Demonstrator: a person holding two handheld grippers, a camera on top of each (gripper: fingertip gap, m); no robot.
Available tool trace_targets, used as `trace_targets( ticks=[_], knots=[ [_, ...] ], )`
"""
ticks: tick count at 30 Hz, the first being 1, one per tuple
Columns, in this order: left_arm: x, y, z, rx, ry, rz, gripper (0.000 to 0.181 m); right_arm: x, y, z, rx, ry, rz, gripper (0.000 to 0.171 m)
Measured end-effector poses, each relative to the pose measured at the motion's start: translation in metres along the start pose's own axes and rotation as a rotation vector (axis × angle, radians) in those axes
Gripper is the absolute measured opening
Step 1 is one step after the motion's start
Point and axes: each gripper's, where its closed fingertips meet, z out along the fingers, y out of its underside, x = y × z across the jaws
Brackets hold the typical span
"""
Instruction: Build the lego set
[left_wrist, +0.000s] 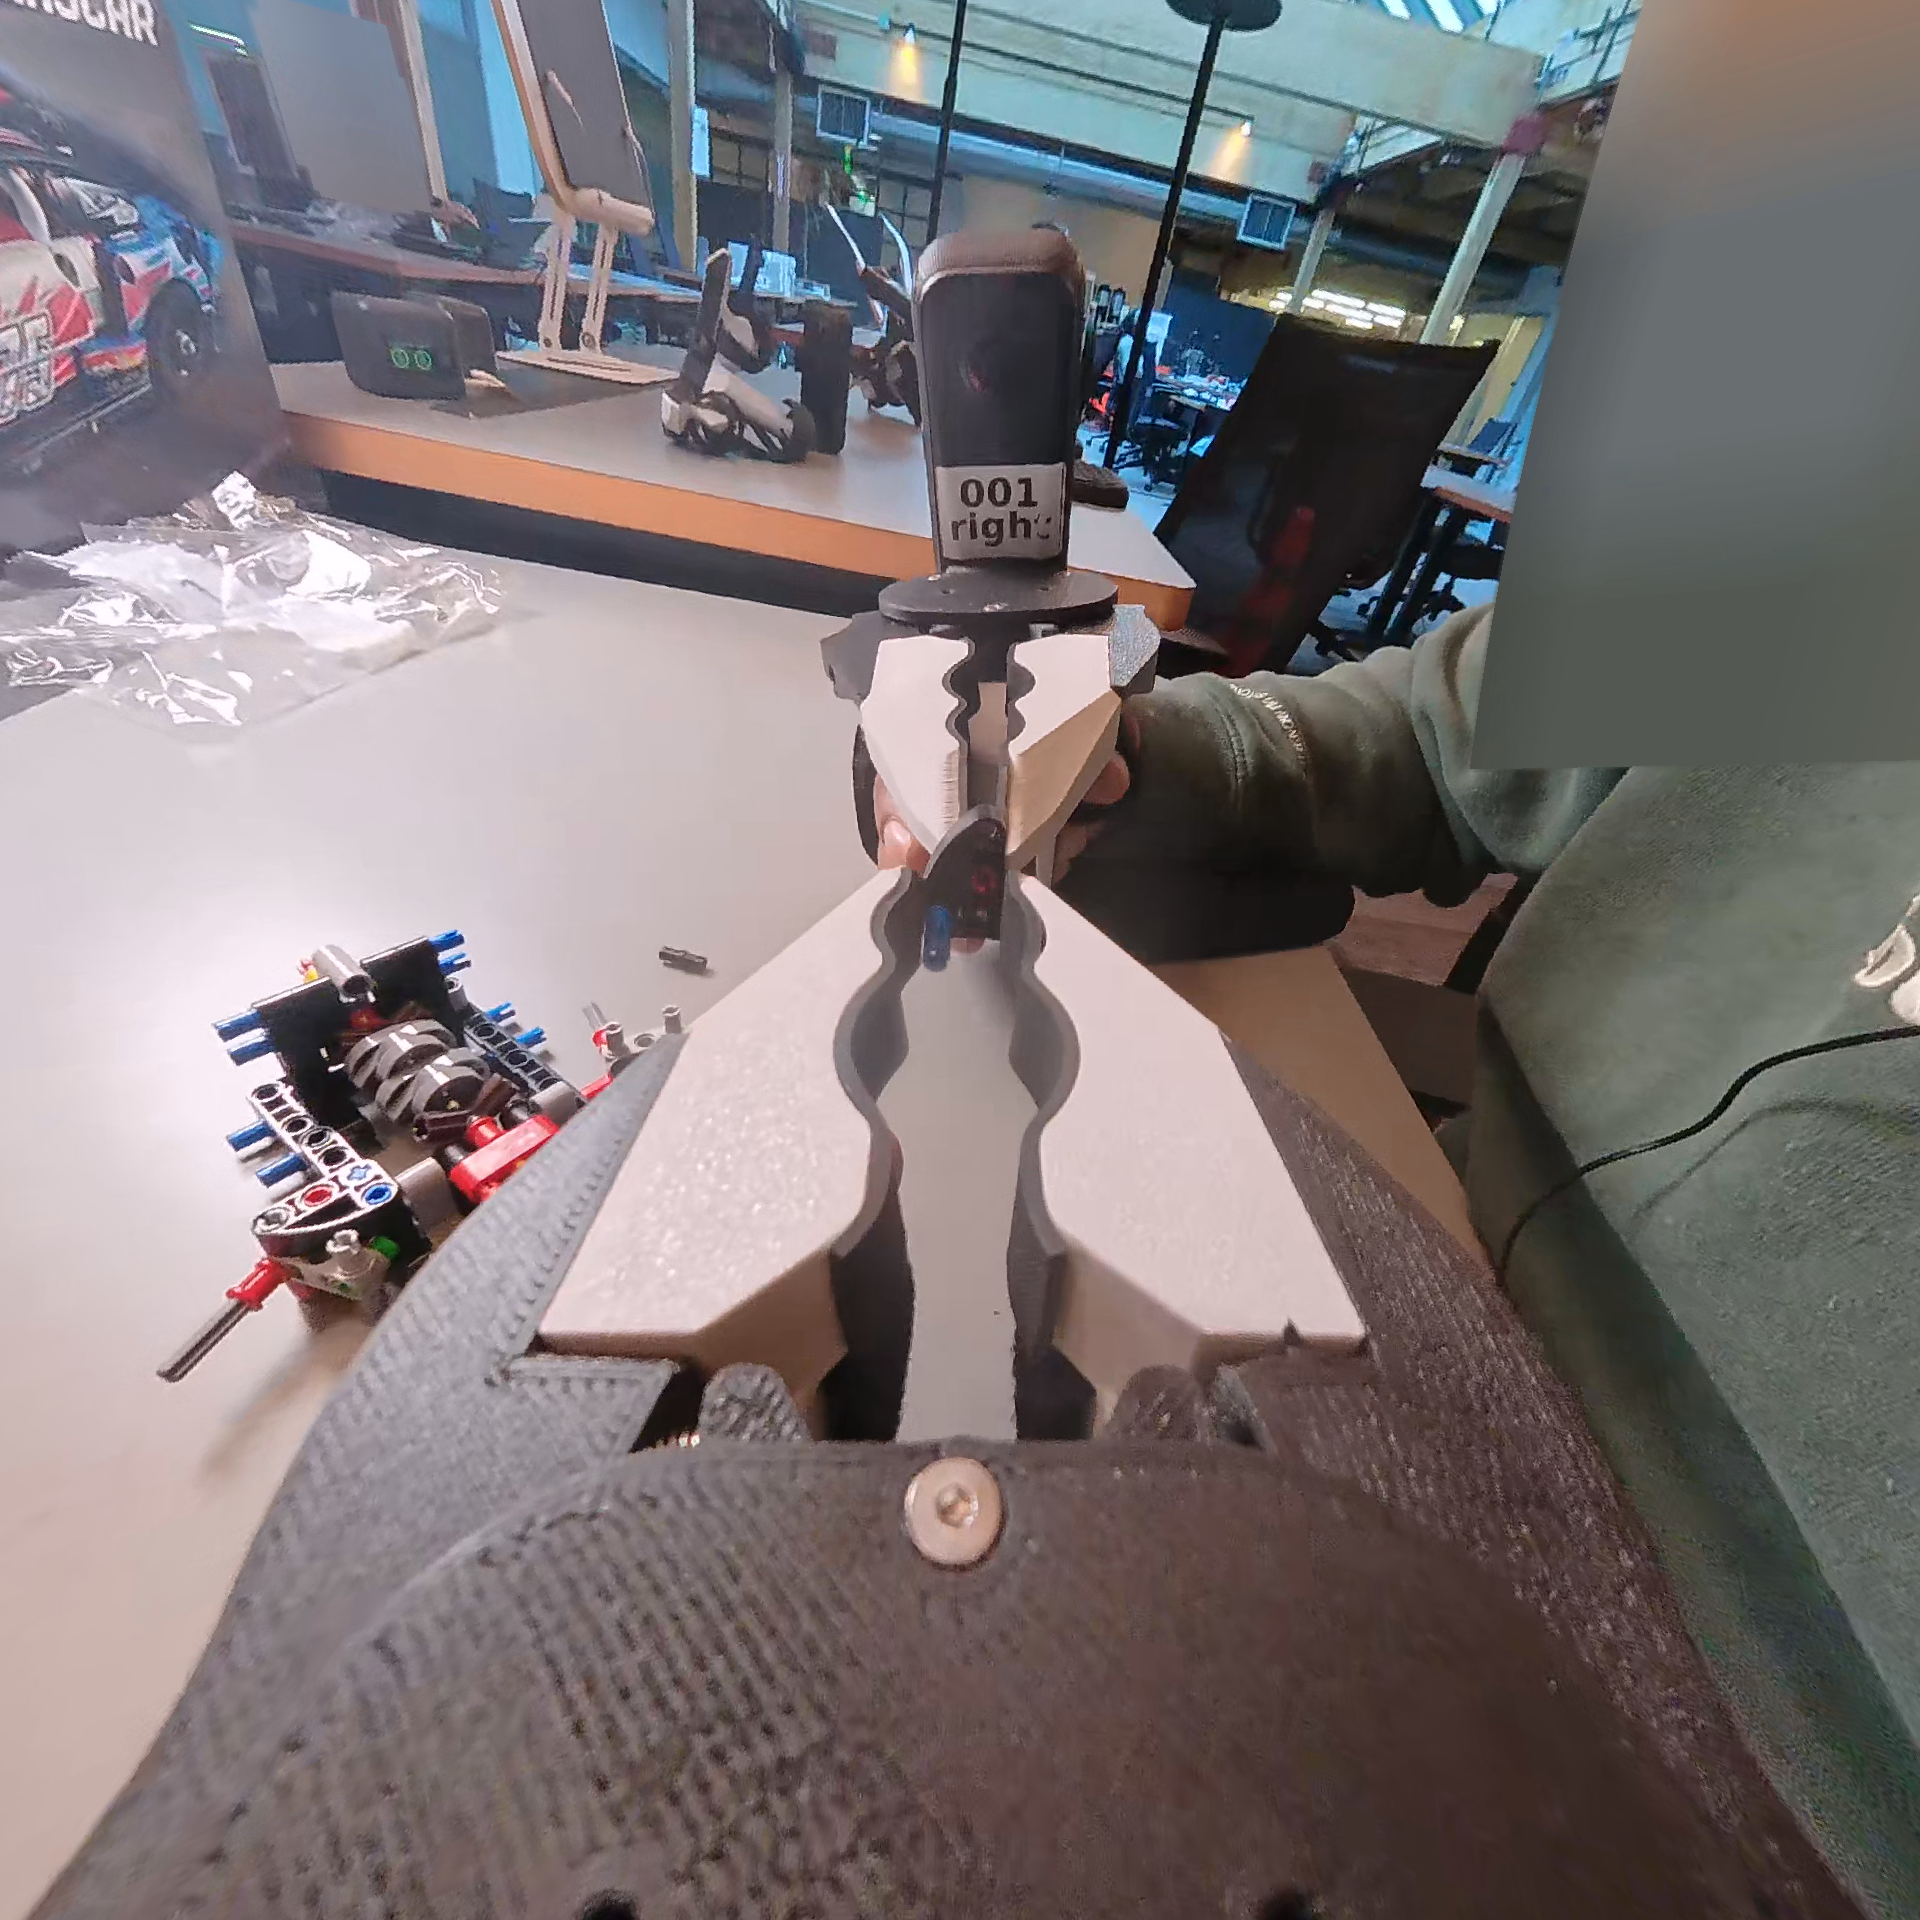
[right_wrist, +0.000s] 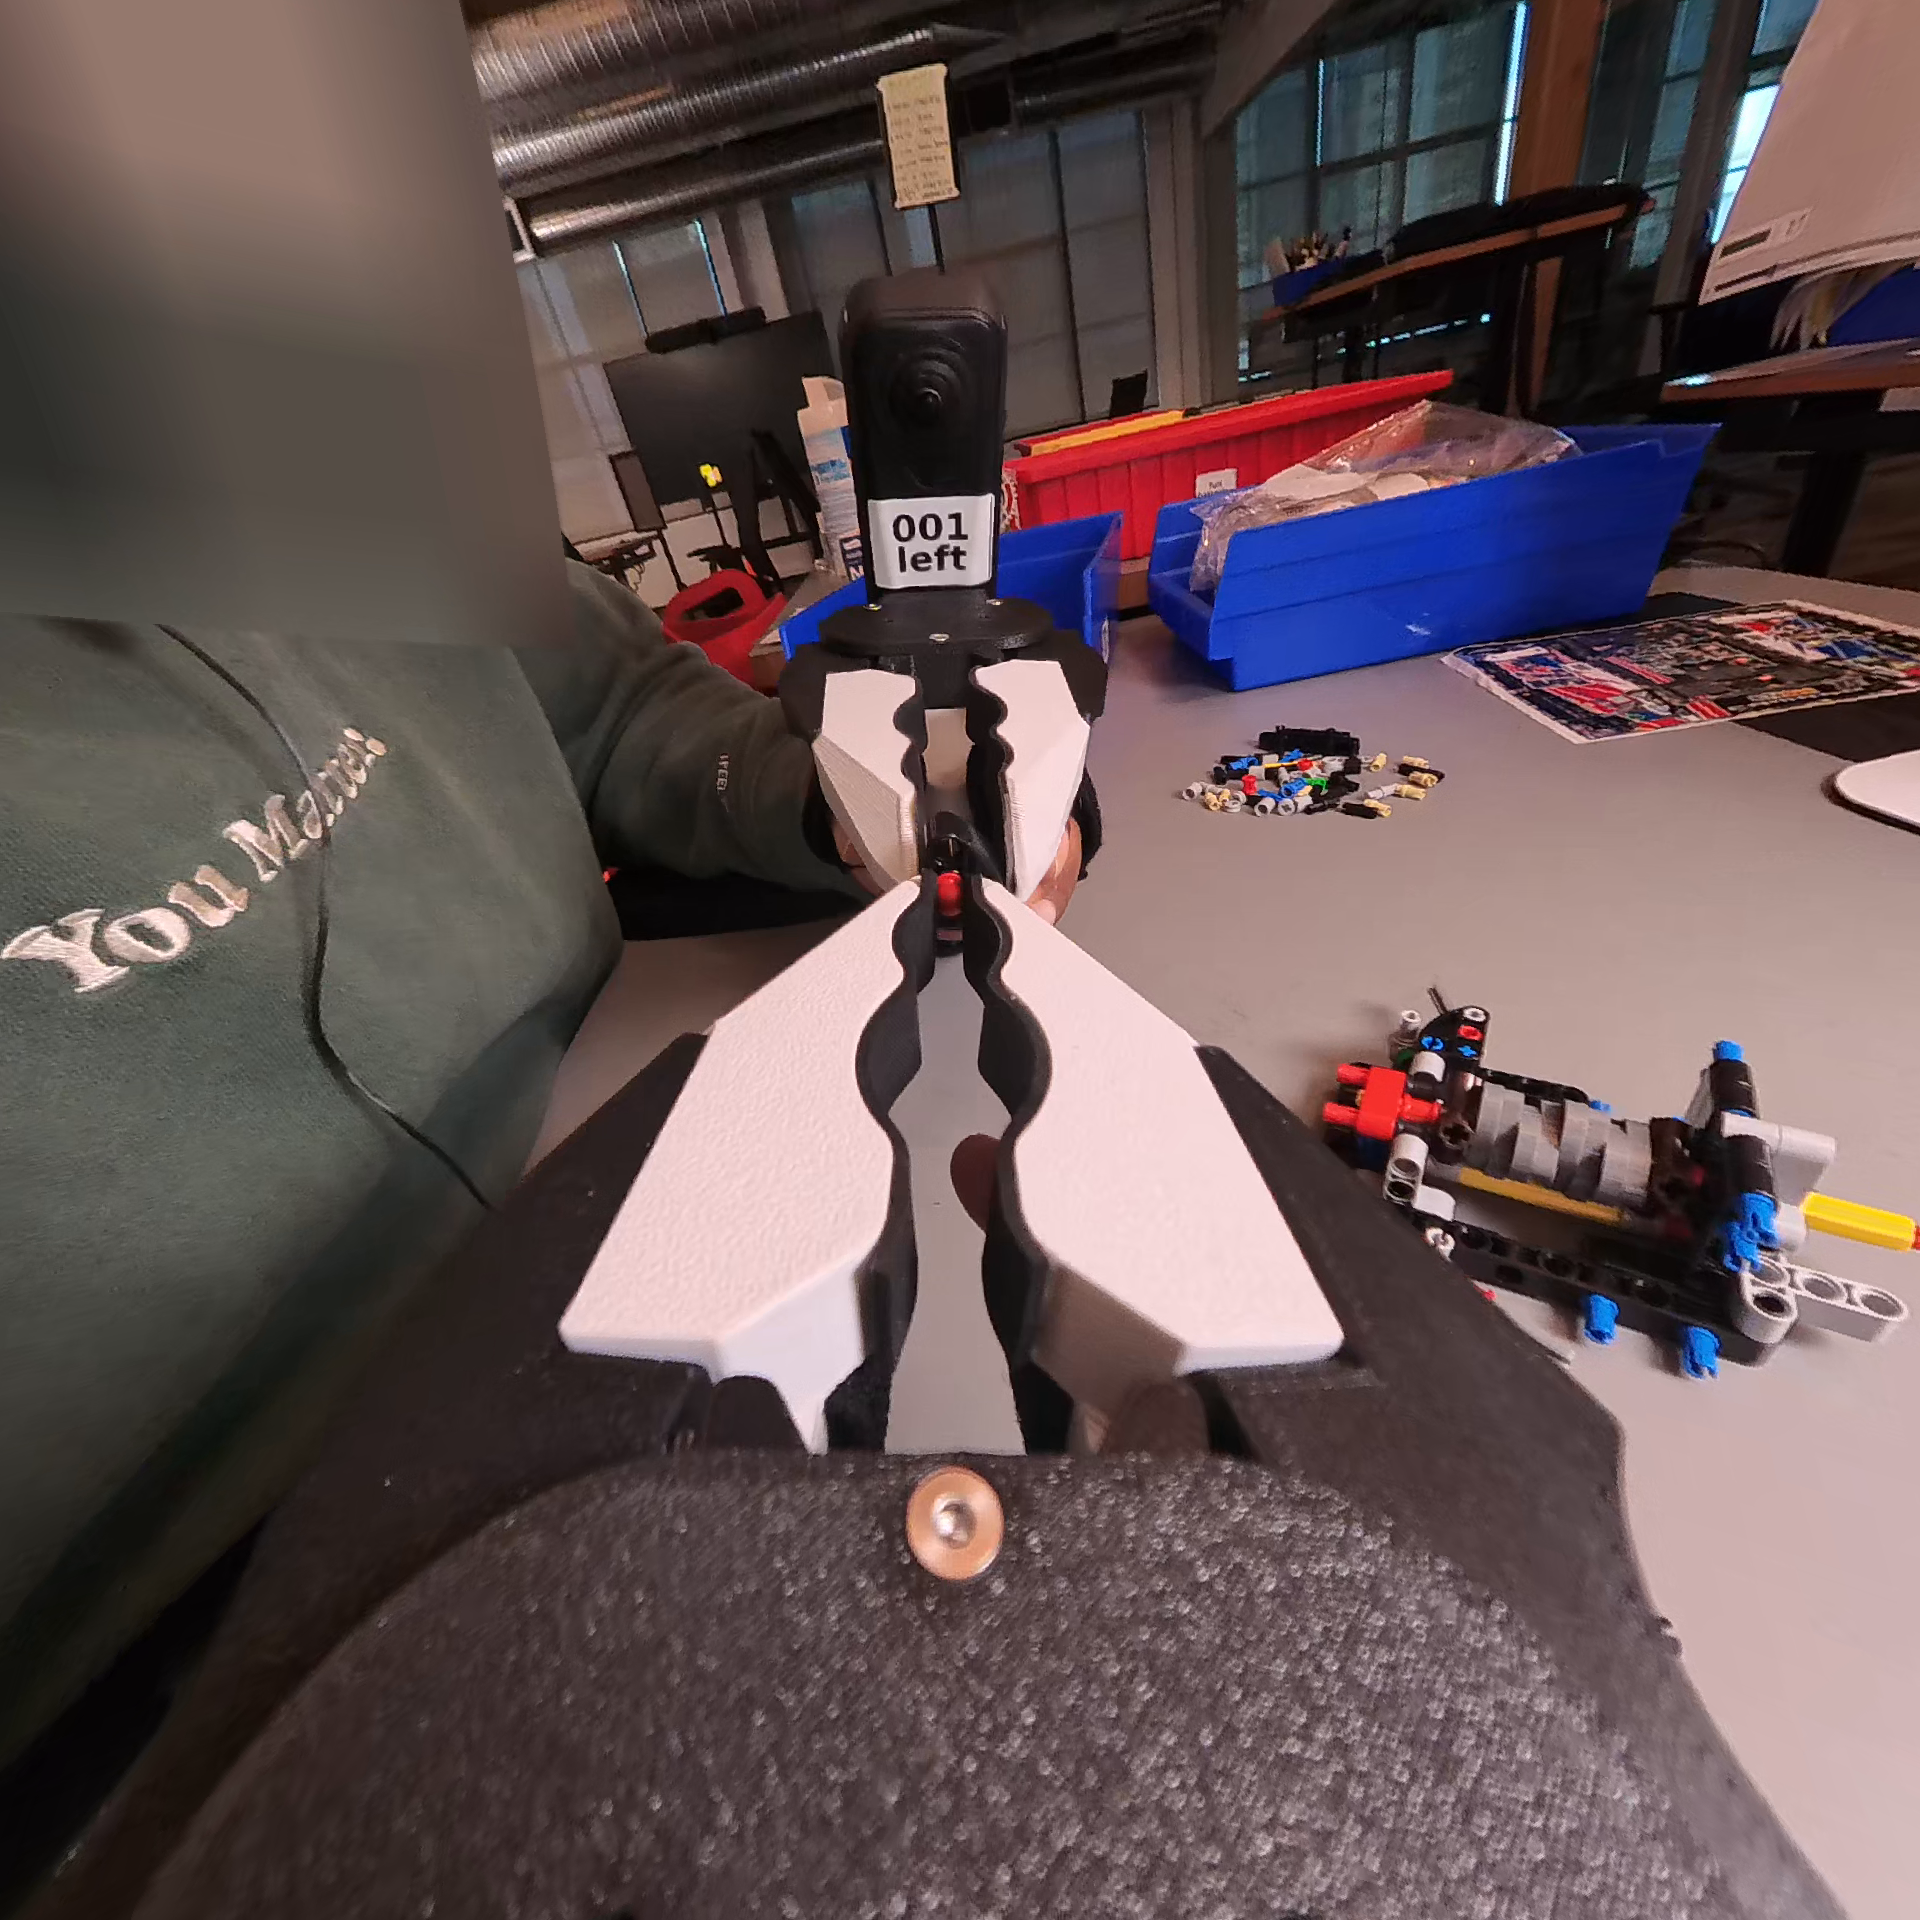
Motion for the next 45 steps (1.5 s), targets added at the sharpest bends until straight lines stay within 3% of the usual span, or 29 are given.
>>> trace_targets(
  ticks=[10, 13, 16, 20, 25, 33, 36, 39, 42, 45],
  knots=[
    [0.002, -0.011, 0.001, 0.067, 0.007, -0.038, 0.013, -0.002, -0.006, -0.004, 0.044, -0.033, 0.023, 0.002],
    [-0.021, -0.043, -0.034, 0.234, -0.047, -0.106, 0.012, 0.016, -0.015, -0.028, 0.105, 0.031, 0.056, 0.002],
    [-0.001, -0.027, -0.017, 0.140, 0.025, -0.040, 0.014, 0.008, -0.007, -0.008, 0.047, 0.016, 0.016, 0.002],
    [-0.017, -0.026, -0.017, 0.135, -0.001, -0.099, 0.013, 0.018, 0.019, -0.009, -0.126, 0.071, -0.022, 0.002],
    [-0.061, -0.012, -0.033, 0.140, -0.105, -0.324, 0.013, 0.065, 0.091, -0.034, -0.664, 0.354, -0.320, 0.003],
    [-0.069, -0.004, -0.031, 0.150, -0.088, -0.469, 0.012, 0.070, 0.102, -0.044, -0.838, 0.400, -0.445, 0.005],
    [-0.070, -0.006, -0.033, 0.202, -0.043, -0.575, 0.012, 0.069, 0.099, -0.043, -0.823, 0.399, -0.432, 0.013],
    [-0.069, -0.006, -0.033, 0.207, -0.024, -0.598, 0.012, 0.066, 0.059, -0.030, -0.582, 0.417, -0.394, 0.017],
    [-0.061, 0.001, -0.025, 0.123, -0.047, -0.486, 0.013, 0.054, 0.006, -0.018, -0.279, 0.398, -0.284, 0.015],
    [-0.050, 0.016, -0.016, -0.037, -0.103, -0.261, 0.013, 0.048, -0.007, -0.012, -0.173, 0.363, -0.155, 0.013]
  ],
)
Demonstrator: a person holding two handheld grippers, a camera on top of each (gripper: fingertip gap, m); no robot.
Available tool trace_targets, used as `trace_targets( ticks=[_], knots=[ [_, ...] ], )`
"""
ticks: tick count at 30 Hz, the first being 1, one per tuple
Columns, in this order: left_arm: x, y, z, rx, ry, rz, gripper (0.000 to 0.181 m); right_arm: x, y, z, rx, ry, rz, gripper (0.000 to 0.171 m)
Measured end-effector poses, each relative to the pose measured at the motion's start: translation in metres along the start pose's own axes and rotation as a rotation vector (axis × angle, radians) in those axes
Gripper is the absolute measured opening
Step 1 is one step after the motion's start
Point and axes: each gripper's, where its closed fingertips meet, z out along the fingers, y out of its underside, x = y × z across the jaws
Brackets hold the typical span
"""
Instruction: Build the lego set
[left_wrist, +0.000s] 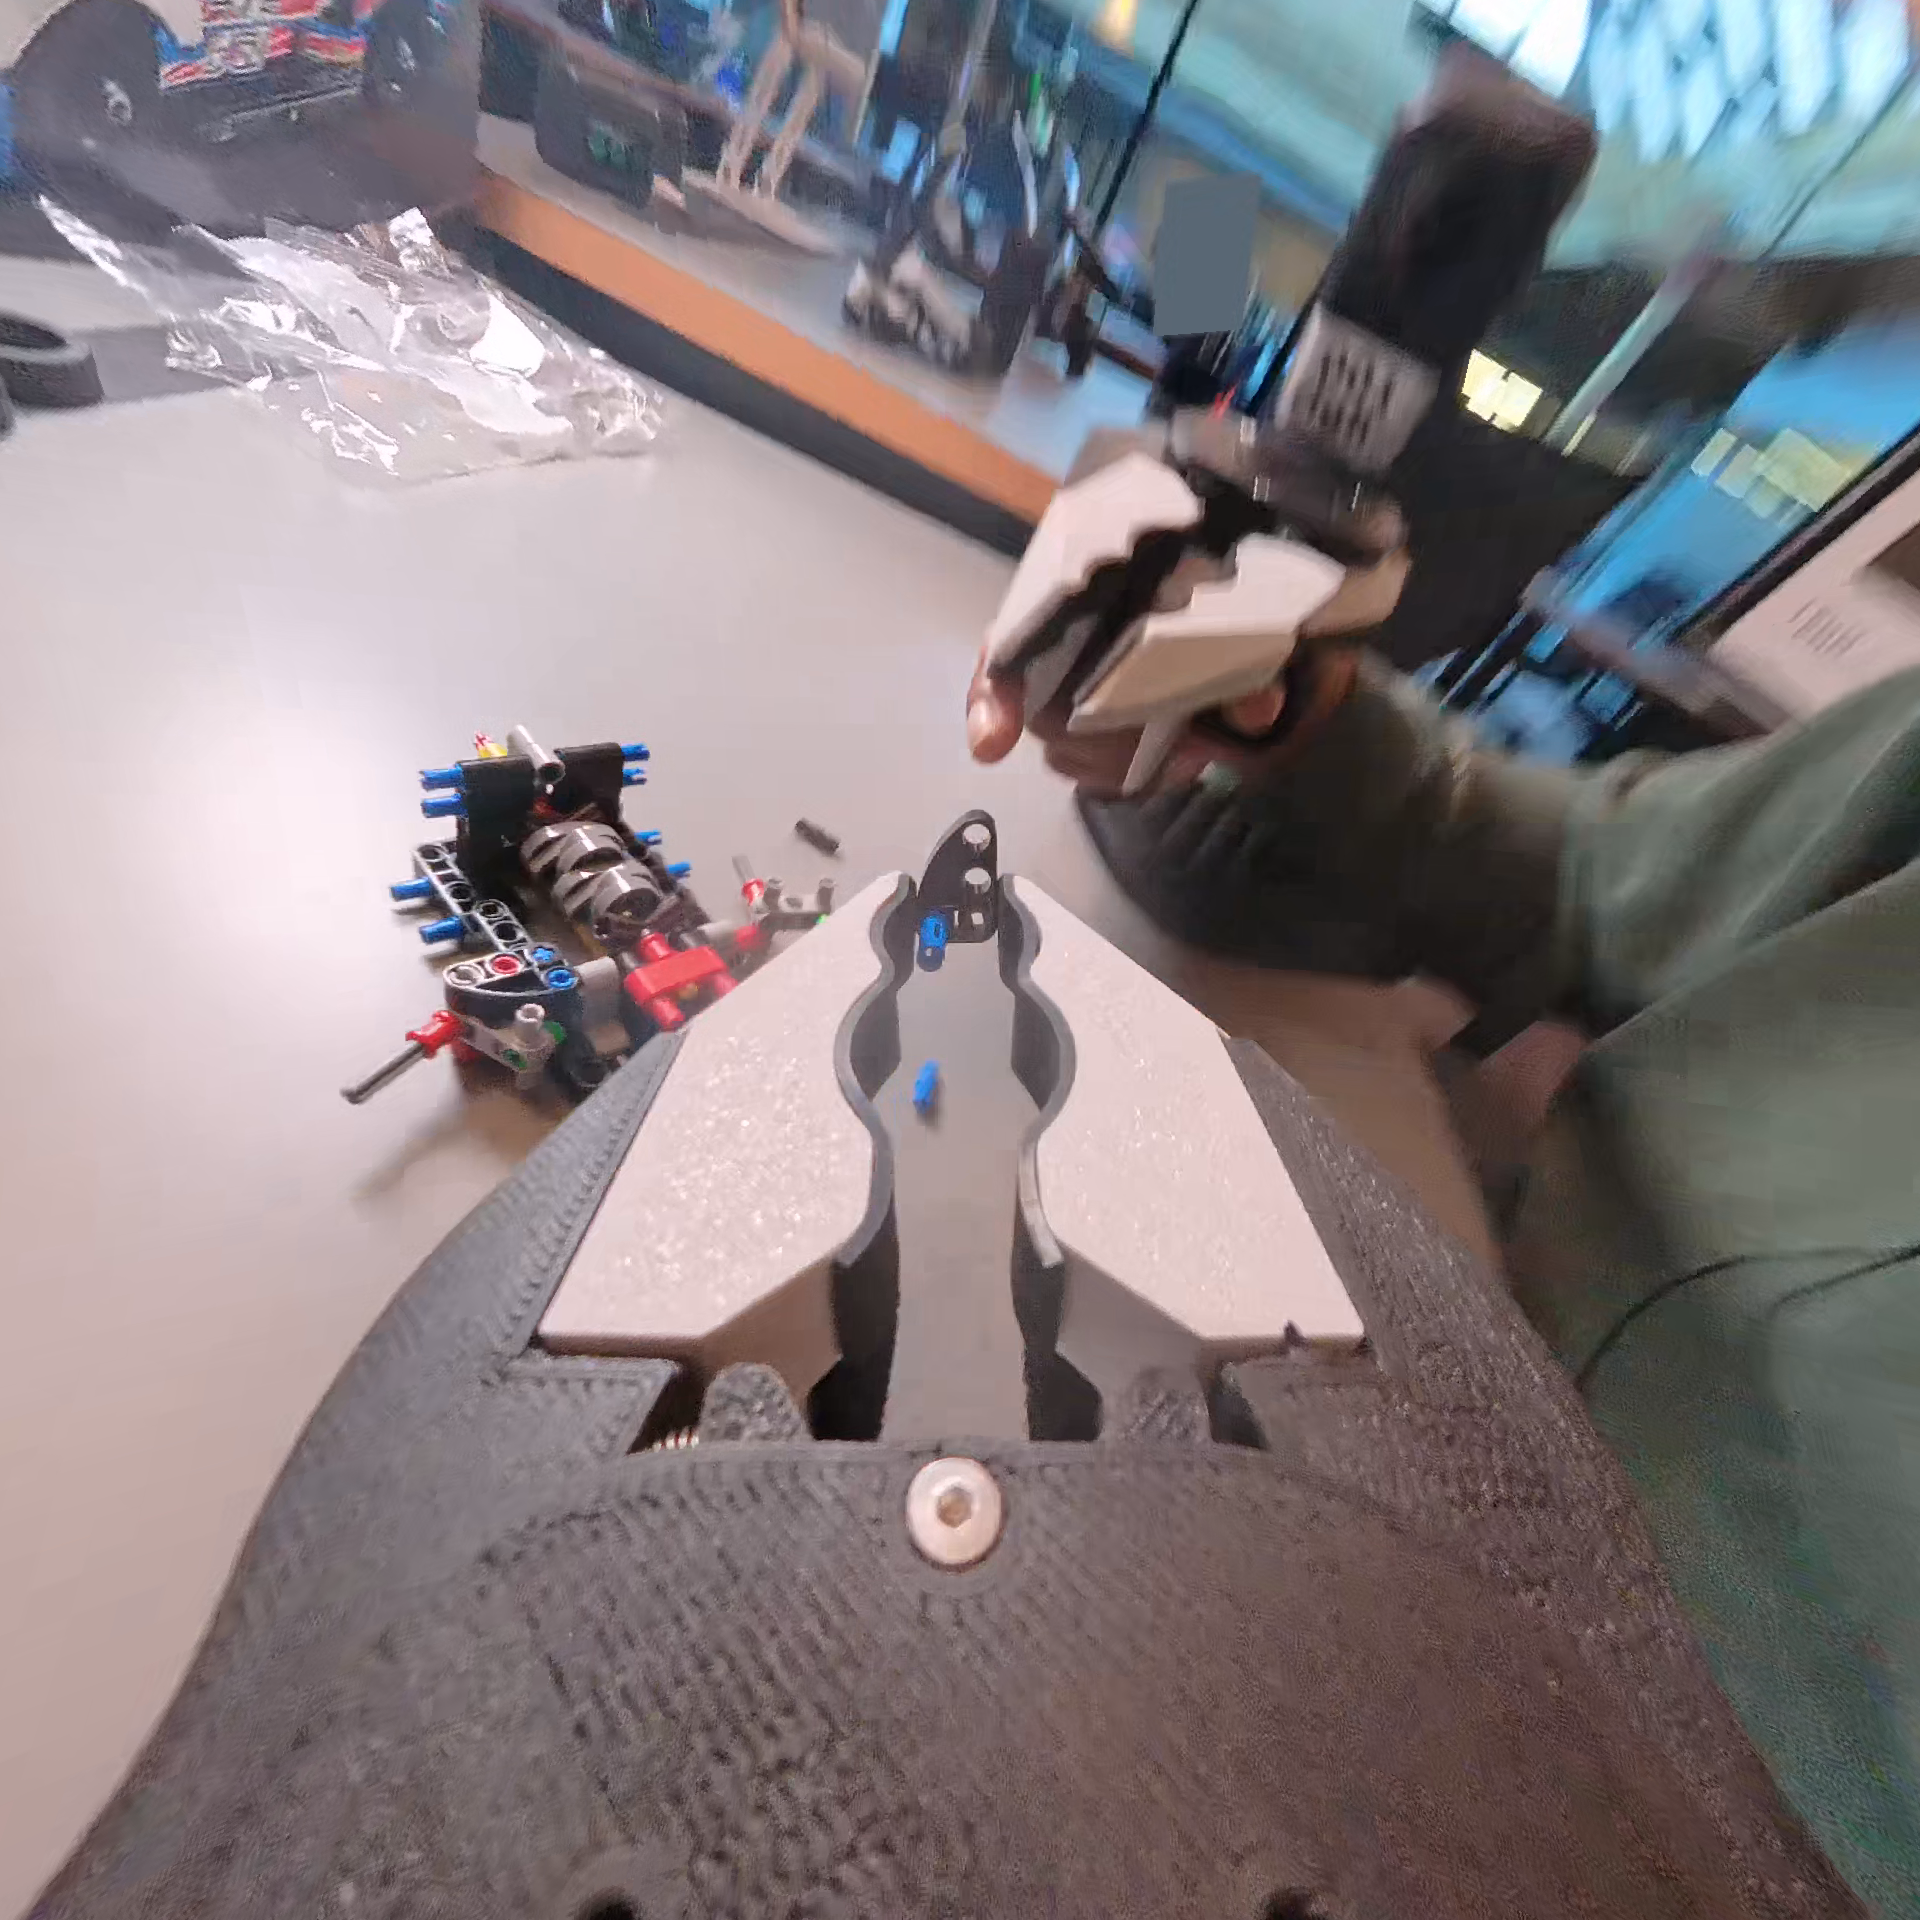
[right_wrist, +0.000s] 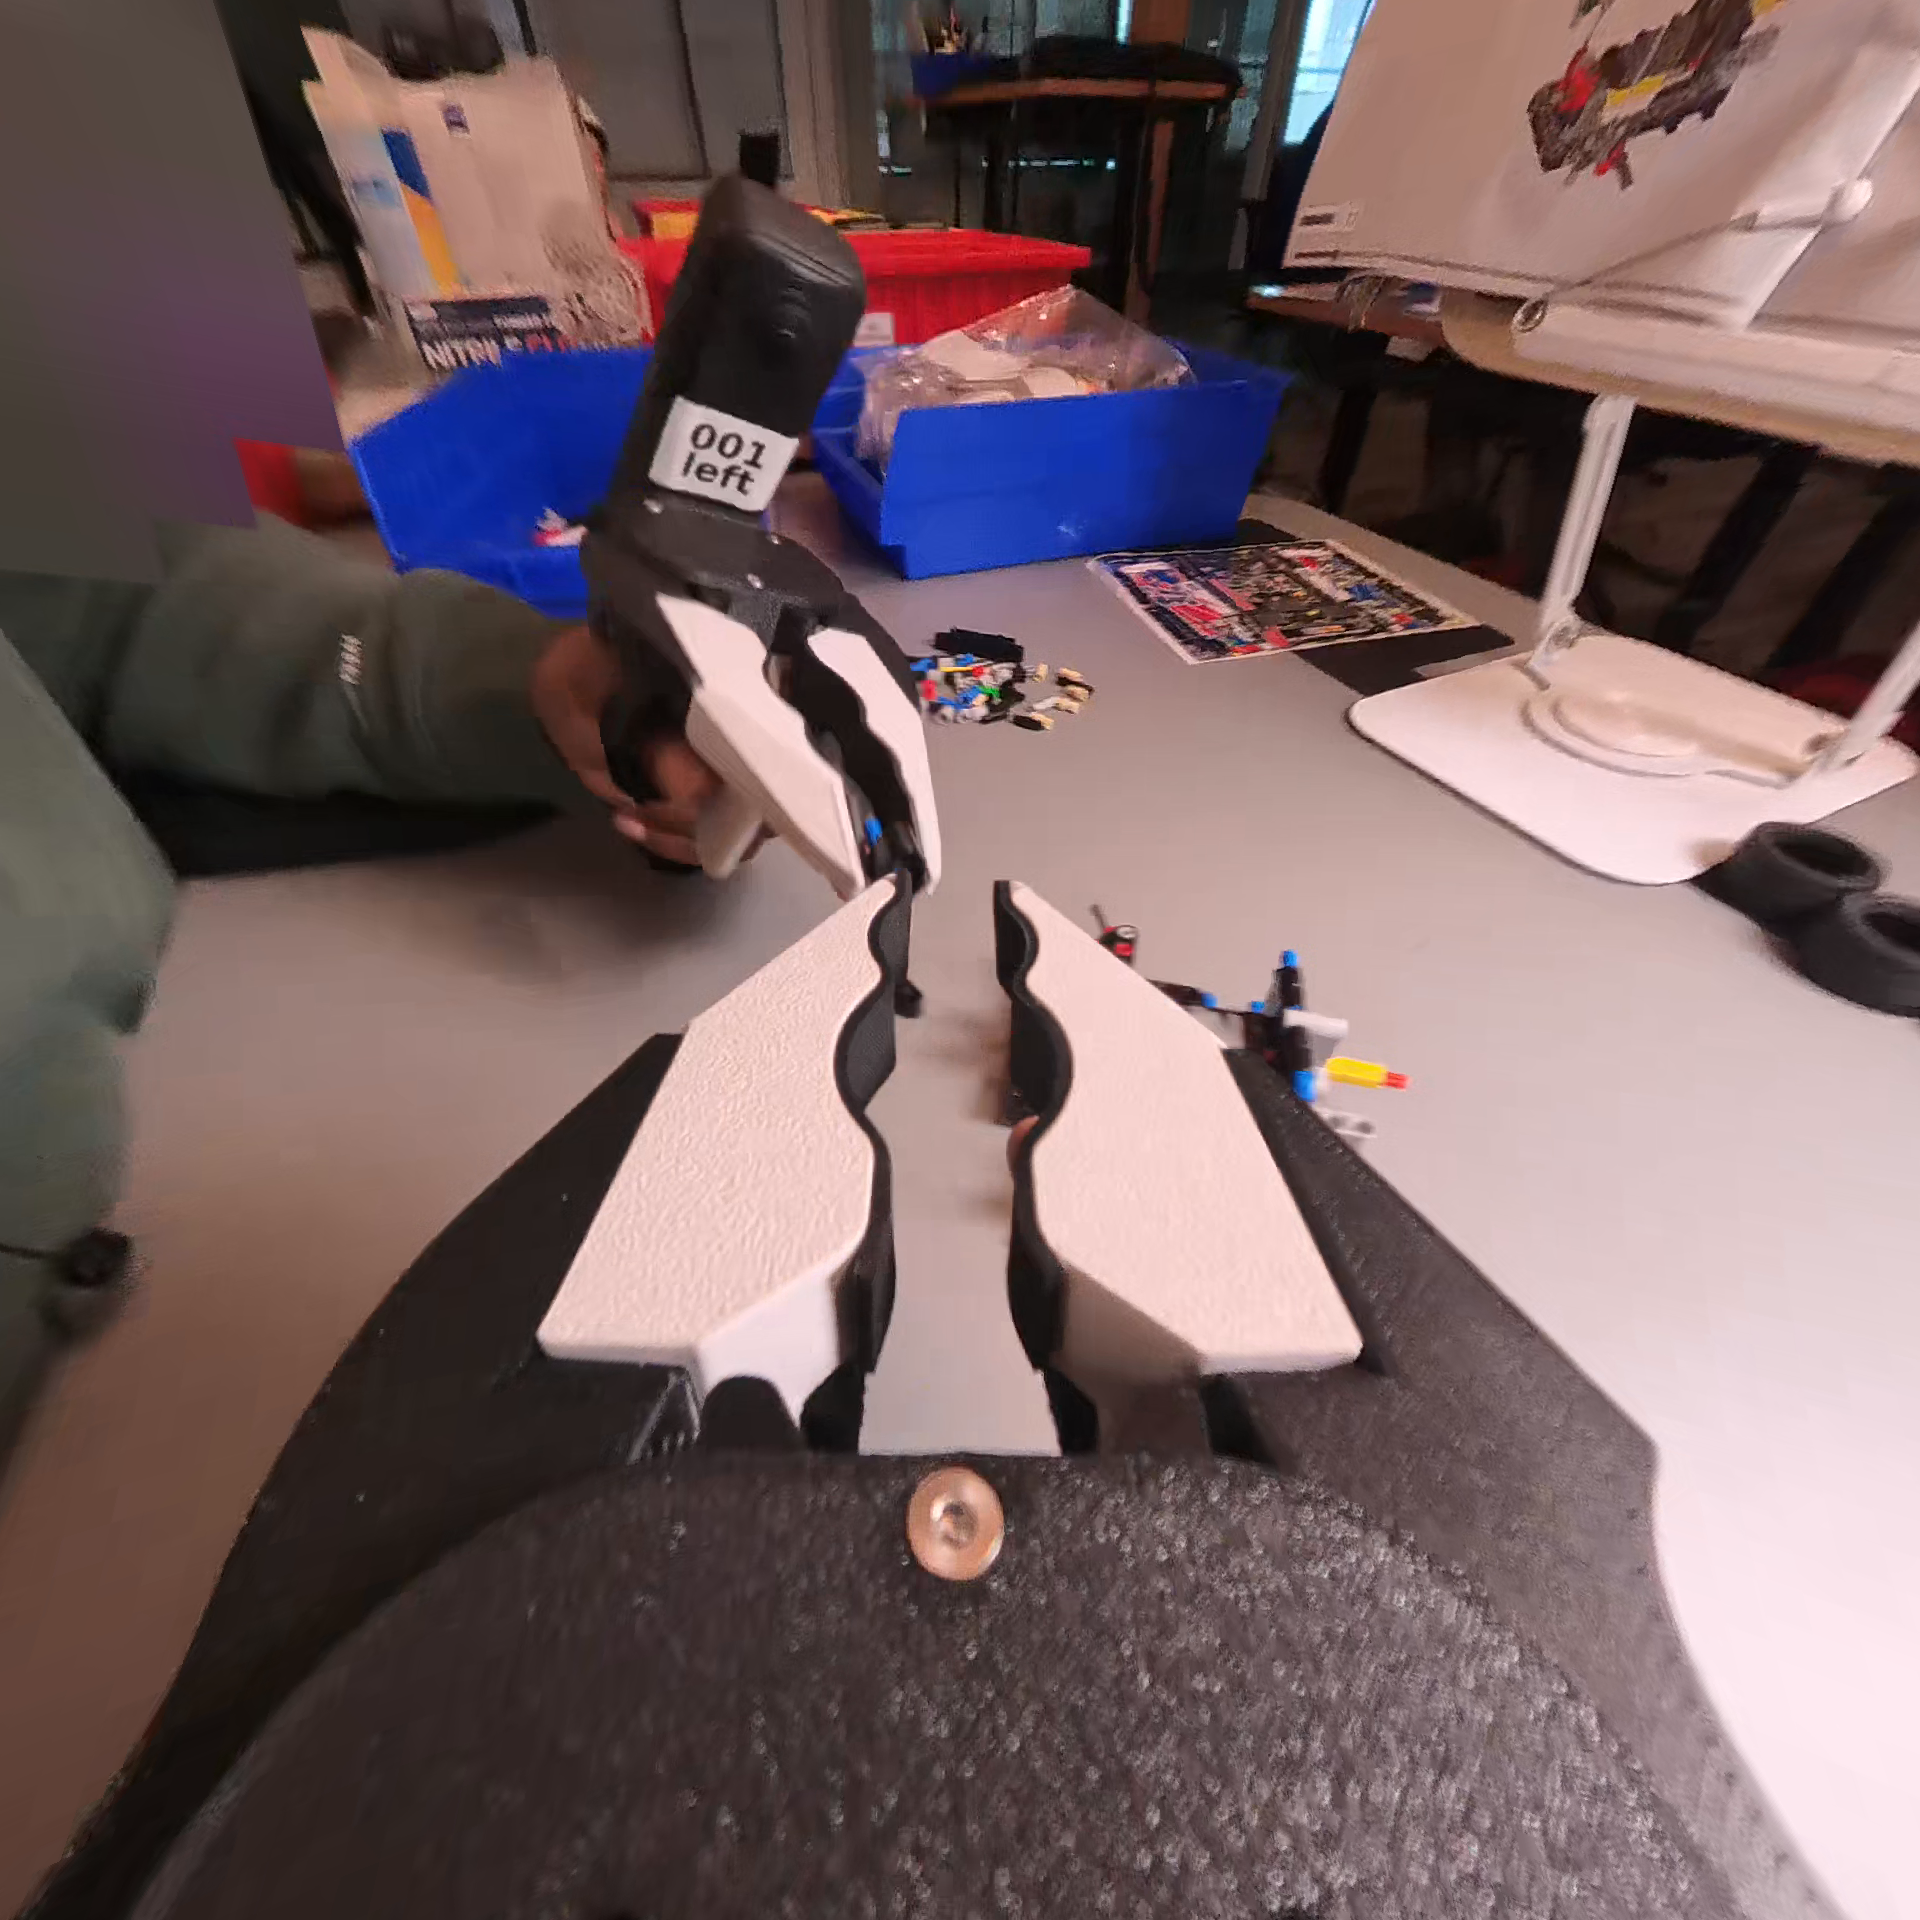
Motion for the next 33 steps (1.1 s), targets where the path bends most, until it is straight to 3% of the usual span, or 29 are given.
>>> trace_targets(
  ticks=[4, 10, 25, 30, 33],
  knots=[
    [0.007, 0.024, 0.008, -0.190, -0.091, 0.285, 0.013, -0.023, 0.015, 0.013, -0.070, -0.119, 0.094, 0.015],
    [0.011, 0.043, 0.010, -0.337, -0.137, 0.473, 0.013, -0.038, 0.044, 0.022, -0.207, -0.163, 0.031, 0.004],
    [0.009, 0.100, -0.004, -0.623, -0.103, 0.509, 0.014, -0.041, 0.089, 0.020, -0.438, -0.144, -0.182, 0.006],
    [0.011, 0.102, -0.008, -0.642, -0.074, 0.483, 0.035, -0.039, 0.096, 0.019, -0.468, -0.140, -0.192, 0.006],
    [0.013, 0.100, -0.013, -0.637, -0.050, 0.478, 0.033, -0.037, 0.097, 0.018, -0.469, -0.135, -0.190, 0.006]
  ],
)
